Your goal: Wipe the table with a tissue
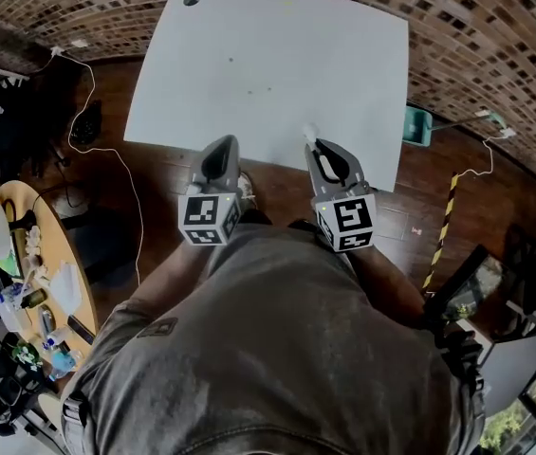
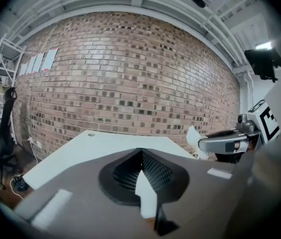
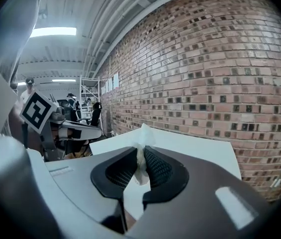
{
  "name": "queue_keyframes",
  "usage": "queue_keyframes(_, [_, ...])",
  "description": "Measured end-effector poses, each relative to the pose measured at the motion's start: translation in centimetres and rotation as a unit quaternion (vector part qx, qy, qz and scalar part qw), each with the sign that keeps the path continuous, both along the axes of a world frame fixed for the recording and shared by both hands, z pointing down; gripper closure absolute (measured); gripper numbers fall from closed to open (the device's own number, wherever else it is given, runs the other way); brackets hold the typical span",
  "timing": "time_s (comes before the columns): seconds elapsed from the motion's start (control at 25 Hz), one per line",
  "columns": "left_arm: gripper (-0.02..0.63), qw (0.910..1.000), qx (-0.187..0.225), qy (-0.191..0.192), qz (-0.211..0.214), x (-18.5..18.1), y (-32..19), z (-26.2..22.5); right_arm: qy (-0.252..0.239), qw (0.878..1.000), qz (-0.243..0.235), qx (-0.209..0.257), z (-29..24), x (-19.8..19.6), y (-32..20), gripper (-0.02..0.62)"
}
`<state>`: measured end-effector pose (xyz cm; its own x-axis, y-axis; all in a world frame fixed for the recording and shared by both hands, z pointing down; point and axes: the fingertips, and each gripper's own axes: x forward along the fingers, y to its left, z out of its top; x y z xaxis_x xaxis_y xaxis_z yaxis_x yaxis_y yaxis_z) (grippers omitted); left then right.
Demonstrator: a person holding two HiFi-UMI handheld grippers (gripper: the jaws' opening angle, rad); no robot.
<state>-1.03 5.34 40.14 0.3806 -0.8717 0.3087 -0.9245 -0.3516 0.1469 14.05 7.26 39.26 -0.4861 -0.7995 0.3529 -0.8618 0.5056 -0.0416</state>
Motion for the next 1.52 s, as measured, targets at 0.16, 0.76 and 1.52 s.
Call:
queue_keyframes(0.16, [0.604, 0.9999, -0.002, 0.009, 0.011, -3.2, -3.5, 0.1, 0.010, 1.000, 0.010, -0.005, -0.1, -3.3, -3.3, 0.535])
queue_keyframes(0.76, [0.604, 0.9996, -0.022, 0.010, 0.012, -11.9, -10.4, 1.6, 0.008, 0.999, 0.005, -0.036, 1.0, -12.8, -11.2, 0.535])
queue_keyframes(1.52, [0.604, 0.9964, -0.077, -0.027, -0.023, -14.0, -16.6, 4.0, -0.010, 0.996, -0.022, -0.086, 5.3, -14.2, -19.9, 0.535])
